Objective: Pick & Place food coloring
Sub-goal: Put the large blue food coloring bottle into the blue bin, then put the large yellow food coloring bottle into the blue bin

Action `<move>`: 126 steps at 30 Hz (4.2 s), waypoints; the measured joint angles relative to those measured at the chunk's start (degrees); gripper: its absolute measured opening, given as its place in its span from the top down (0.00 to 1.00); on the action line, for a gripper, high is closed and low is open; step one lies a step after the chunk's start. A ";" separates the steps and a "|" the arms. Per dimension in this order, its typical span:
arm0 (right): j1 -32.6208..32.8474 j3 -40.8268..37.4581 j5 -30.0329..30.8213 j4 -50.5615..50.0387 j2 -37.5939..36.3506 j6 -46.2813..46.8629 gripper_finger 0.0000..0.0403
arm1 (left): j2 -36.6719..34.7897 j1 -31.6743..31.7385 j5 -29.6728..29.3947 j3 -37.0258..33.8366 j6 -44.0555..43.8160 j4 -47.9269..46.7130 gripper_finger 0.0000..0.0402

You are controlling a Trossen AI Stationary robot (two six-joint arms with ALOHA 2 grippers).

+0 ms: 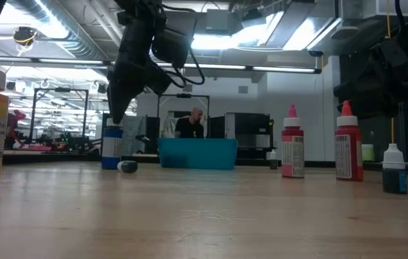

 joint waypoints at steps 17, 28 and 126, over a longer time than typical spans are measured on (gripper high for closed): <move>0.00 0.00 0.00 -0.01 0.00 0.00 0.27 | -0.41 0.00 1.05 -1.62 0.01 -0.92 0.71; -0.01 0.00 0.00 0.00 0.00 0.00 0.27 | 0.17 1.32 -1.59 3.73 -0.01 -4.08 0.72; -0.02 -0.02 0.00 0.01 0.00 0.00 0.27 | 15.35 -15.44 -3.82 49.18 -3.08 -15.32 0.40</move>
